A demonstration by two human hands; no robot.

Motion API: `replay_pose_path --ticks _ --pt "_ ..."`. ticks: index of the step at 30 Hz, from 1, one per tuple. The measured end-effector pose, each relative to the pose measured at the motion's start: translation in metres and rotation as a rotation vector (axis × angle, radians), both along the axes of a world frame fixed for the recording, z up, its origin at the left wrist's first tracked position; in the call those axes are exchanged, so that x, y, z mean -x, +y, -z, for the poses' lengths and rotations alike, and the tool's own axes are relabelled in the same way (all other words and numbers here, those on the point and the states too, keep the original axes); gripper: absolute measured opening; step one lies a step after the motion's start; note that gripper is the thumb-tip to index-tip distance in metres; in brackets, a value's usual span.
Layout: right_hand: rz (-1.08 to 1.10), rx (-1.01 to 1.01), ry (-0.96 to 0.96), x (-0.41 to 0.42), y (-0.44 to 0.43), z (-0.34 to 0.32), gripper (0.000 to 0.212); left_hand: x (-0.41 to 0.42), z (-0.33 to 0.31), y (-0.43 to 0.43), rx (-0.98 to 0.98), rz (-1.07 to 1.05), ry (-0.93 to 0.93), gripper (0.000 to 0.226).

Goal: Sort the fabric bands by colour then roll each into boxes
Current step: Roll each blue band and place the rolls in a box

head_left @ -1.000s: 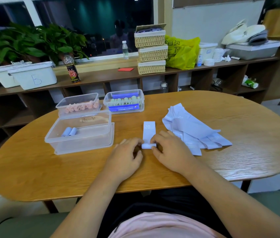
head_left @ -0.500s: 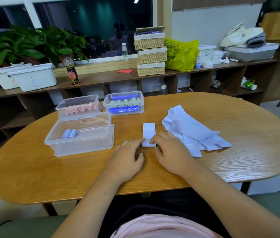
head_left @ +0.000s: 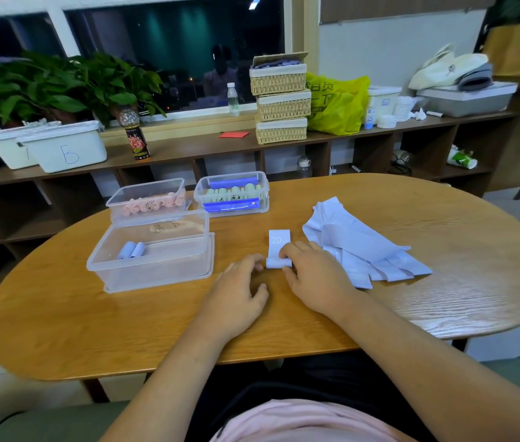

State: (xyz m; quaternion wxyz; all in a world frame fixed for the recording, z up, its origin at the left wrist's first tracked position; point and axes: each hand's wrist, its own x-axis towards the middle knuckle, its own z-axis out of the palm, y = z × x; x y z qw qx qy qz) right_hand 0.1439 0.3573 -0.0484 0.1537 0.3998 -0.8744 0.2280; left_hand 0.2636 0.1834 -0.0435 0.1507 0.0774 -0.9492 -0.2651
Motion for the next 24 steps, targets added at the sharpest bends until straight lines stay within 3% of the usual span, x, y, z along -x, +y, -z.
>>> replay_pose_path --ticks 13,18,24 --pt "-0.072 0.049 -0.010 -0.012 0.016 0.005 0.014 -0.004 -0.003 0.000 0.070 0.107 0.093 0.033" --pt "-0.029 0.059 -0.043 -0.012 0.016 0.008 0.030 -0.002 -0.001 0.002 0.124 0.094 0.061 0.041" --pt "-0.110 0.109 -0.017 -0.013 0.018 0.004 0.022 0.001 -0.001 0.002 0.173 0.073 0.021 0.051"
